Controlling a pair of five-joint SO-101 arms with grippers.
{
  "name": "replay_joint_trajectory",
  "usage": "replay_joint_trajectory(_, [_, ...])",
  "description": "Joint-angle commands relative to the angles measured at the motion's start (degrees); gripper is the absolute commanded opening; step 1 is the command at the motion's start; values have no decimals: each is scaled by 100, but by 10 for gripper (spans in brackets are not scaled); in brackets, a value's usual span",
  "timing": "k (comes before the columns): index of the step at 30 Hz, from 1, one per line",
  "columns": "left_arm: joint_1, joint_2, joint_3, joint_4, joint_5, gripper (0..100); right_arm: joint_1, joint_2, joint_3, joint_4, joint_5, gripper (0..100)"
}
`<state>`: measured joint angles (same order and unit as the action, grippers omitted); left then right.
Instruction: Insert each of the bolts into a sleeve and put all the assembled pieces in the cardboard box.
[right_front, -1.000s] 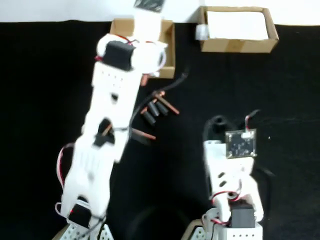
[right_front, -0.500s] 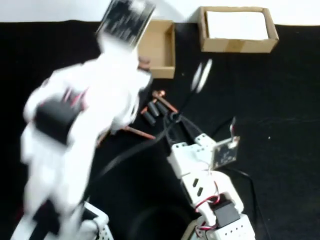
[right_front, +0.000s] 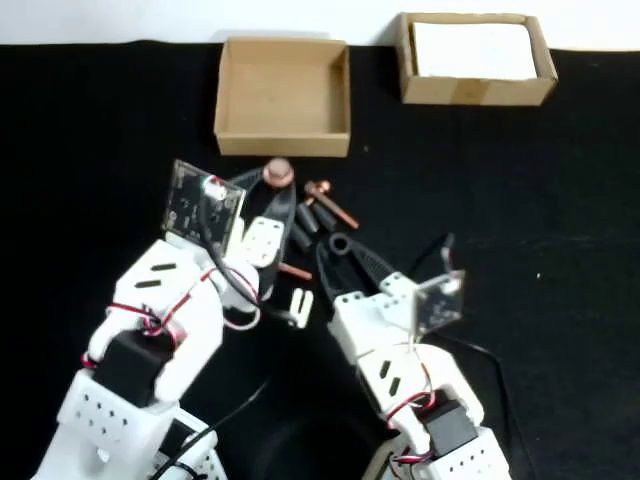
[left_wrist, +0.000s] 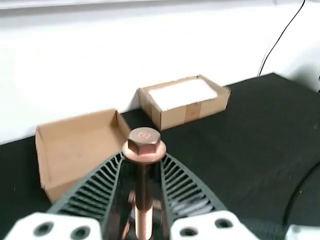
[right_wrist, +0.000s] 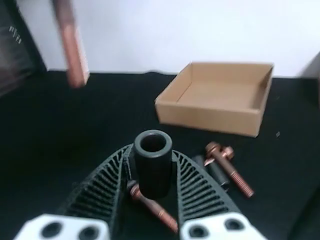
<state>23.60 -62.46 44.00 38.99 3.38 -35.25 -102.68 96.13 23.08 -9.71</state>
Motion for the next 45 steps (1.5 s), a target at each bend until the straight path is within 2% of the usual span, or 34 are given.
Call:
replay_joint_trajectory(1, [277, 374, -778, -132, 202, 9, -84, 13, 725, 154, 62, 8])
replay_joint_trajectory(5, [673, 532, -1332, 448, 1064, 9, -84, 13, 725, 338, 571, 8])
replay_joint_trajectory(12, [875, 505, -1552, 1090, 1055, 9, -57, 13, 725, 330, 659, 8])
replay_joint_trajectory(16, [1253, 505, -1727, 1451, 1055, 9, -48, 13, 725, 312, 659, 8])
replay_joint_trajectory(23, [1305, 549, -989, 835, 1046, 9, -48, 4, 725, 303, 659, 8])
replay_joint_trajectory(33, [1270, 549, -409, 501, 1011, 9, -48, 4, 725, 303, 659, 8])
replay_joint_trajectory(45, [1112, 558, -286, 149, 721, 9, -48, 4, 725, 303, 659, 8])
